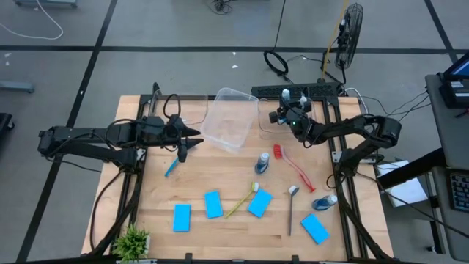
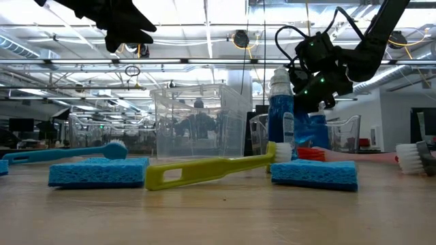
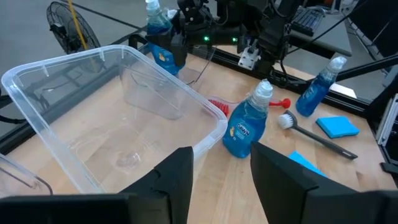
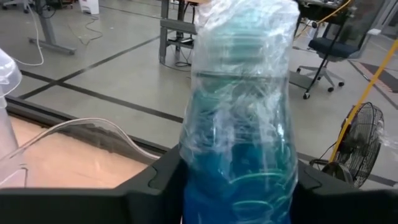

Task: Pick & Place Kitchen Sink Supplies
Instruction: Put the blue soap dispenser into the right transparent bin

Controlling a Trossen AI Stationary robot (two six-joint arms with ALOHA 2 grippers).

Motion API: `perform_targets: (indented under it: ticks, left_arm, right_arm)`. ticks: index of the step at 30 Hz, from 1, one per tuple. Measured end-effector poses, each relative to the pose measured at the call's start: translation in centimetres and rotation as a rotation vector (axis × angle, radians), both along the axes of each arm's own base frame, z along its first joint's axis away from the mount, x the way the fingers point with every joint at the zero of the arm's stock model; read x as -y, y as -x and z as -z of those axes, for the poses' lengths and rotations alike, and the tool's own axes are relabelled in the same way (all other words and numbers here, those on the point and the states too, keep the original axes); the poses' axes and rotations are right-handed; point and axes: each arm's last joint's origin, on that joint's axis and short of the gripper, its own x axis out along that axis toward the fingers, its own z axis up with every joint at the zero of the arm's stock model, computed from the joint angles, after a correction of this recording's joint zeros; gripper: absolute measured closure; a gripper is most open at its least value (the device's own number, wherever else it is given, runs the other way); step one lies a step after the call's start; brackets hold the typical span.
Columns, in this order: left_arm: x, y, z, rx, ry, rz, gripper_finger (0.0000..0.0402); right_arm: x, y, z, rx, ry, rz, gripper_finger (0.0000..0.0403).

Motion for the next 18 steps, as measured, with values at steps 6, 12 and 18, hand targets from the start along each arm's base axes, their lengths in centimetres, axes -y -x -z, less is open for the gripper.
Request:
perform_targets:
  ticks: [6,12,18]
  left_arm:
    - [0.00,0.00,-0.01,0.000,0.000,0.001,0.0221]
    - [0.00,0.00,-0.01,0.001,0.002,0.000,0.0207]
    - [0.00,0.00,-0.01,0.002,0.006,-0.001,0.0197]
  right_arm:
    - [0.00,0.00,0.00,-0.001,0.000,-0.001,0.0243]
    - [0.00,0.00,0.00,-0.001,0.000,0.000,0.0238]
    - [0.00,0.00,0.00,-0.001,0.000,0.000,0.0237]
